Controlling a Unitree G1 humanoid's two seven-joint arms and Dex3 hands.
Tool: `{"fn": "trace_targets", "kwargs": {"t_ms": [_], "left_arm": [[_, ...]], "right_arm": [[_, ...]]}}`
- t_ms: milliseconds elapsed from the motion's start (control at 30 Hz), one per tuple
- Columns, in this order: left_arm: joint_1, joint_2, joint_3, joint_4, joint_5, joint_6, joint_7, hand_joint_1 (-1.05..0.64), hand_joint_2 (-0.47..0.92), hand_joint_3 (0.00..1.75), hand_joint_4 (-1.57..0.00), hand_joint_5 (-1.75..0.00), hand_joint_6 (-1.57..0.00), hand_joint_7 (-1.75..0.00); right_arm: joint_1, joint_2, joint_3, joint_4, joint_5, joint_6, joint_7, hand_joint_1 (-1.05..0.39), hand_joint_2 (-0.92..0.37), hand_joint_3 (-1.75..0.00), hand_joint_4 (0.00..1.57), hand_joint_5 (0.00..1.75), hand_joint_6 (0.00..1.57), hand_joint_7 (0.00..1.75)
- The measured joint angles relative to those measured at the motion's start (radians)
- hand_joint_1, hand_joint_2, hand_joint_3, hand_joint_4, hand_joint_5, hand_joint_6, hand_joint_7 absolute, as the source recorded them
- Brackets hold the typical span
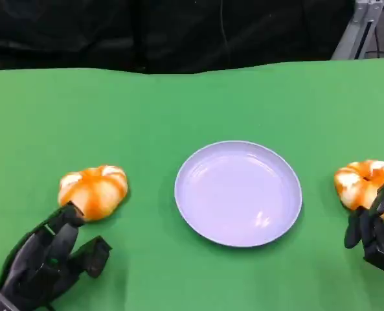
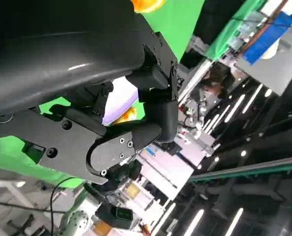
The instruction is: Grasp the bread from the table and place it into the plate.
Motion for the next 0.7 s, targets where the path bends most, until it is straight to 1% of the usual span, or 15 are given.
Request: {"fn": "trace_targets", "kwargs": {"t_ms": [33, 67, 100, 167, 233, 267, 300, 333, 367, 467, 500, 533, 600, 700], "left_arm": [[0.012, -0.018, 0.009, -0.034, 0.001, -0.036, 0.04, -0.09, 0.61, 0.94, -0.74, -1.71, -0.9, -1.25], [0.024, -0.037, 0.014, -0.067, 0.002, -0.071, 0.075, -0.13, 0.59, 0.89, -0.73, -1.51, -0.88, -1.07], [0.032, -0.056, 0.015, -0.096, 0.007, -0.11, 0.109, -0.15, 0.59, 0.85, -0.74, -1.44, -0.88, -0.98], [0.05, -0.091, 0.014, -0.149, 0.023, -0.209, 0.169, -0.16, 0.59, 0.81, -0.74, -1.37, -0.88, -0.91], [0.061, -0.105, 0.01, -0.176, 0.029, -0.255, 0.195, -0.16, 0.6, 0.8, -0.74, -1.36, -0.89, -0.89], [0.063, -0.105, 0.007, -0.18, 0.033, -0.263, 0.203, -0.41, 0.76, 0.46, -0.6, -0.93, -0.78, -0.5], [0.072, -0.106, -0.002, -0.194, 0.082, -0.311, 0.238, -0.5, 0.84, 0.3, -0.59, -0.71, -0.77, -0.3], [0.084, -0.105, -0.017, -0.219, 0.16, -0.389, 0.292, -0.55, 0.88, 0.23, -0.56, -0.58, -0.75, -0.18], [0.097, -0.105, -0.03, -0.248, 0.241, -0.47, 0.352, -0.58, 0.9, 0.18, -0.54, -0.5, -0.74, -0.1], [0.13, -0.096, -0.063, -0.342, 0.486, -0.696, 0.546, -0.59, 0.92, 0.15, -0.52, -0.43, -0.72, -0.05], [0.142, -0.085, -0.076, -0.376, 0.573, -0.772, 0.62, -0.61, 0.92, 0.16, -0.51, -0.34, -0.69, -0.02], [0.152, -0.072, -0.085, -0.411, 0.652, -0.825, 0.687, -0.62, 0.92, 0.16, -0.51, -0.3, -0.68, -0.01], [0.163, -0.041, -0.101, -0.473, 0.79, -0.868, 0.813, -0.65, 0.92, 0.18, -0.51, -0.23, -0.66, 0.0], [0.179, 0.005, -0.122, -0.543, 0.989, -0.875, 0.99, -0.67, 0.92, 0.19, -0.52, -0.19, -0.64, 0.0]], "right_arm": [[0.0, 0.0, 0.0, -0.001, 0.0, 0.0, 0.0, -0.05, -0.42, -1.45, 0.94, 1.75, 0.8, 1.69], [0.0, 0.0, 0.0, -0.002, 0.0, 0.0, 0.0, -0.05, -0.42, -1.46, 0.93, 1.75, 0.79, 1.69], [0.0, 0.0, 0.0, -0.002, 0.0, 0.0, 0.0, -0.05, -0.42, -1.46, 0.93, 1.75, 0.79, 1.69], [0.0, 0.0, 0.0, -0.002, 0.001, 0.0, 0.001, -0.04, -0.42, -1.46, 0.93, 1.75, 0.79, 1.69], [0.0, 0.0, 0.0, -0.002, 0.002, 0.0, 0.002, -0.04, -0.43, -1.46, 0.93, 1.75, 0.79, 1.7], [0.0, 0.0, -0.001, -0.002, 0.003, 0.0, 0.002, -0.05, -0.43, -1.46, 0.93, 1.75, 0.79, 1.7], [0.0, 0.0, -0.001, -0.002, 0.002, 0.0, 0.002, -0.05, -0.43, -1.46, 0.93, 1.75, 0.79, 1.7], [0.0, 0.0, 0.0, -0.002, 0.002, 0.0, 0.002, -0.05, -0.43, -1.46, 0.93, 1.75, 0.79, 1.7], [0.0, 0.0, 0.0, -0.002, 0.002, 0.0, 0.002, -0.05, -0.43, -1.46, 0.93, 1.75, 0.79, 1.7], [0.0, 0.0, 0.001, -0.001, 0.002, 0.0, 0.002, -0.05, -0.43, -1.46, 0.93, 1.75, 0.79, 1.71], [0.0, 0.0, 0.001, -0.001, 0.002, 0.0, 0.001, -0.05, -0.43, -1.46, 0.93, 1.75, 0.79, 1.71], [0.0, 0.0, 0.001, -0.001, 0.002, 0.0, 0.002, -0.05, -0.43, -1.46, 0.93, 1.75, 0.79, 1.71], [0.0, -0.001, 0.001, 0.001, 0.002, 0.0, 0.002, -0.05, -0.43, -1.46, 0.93, 1.75, 0.78, 1.71], [0.0, -0.001, 0.0, 0.005, 0.002, 0.0, 0.01, -0.05, -0.42, -1.46, 0.93, 1.75, 0.78, 1.71]]}}
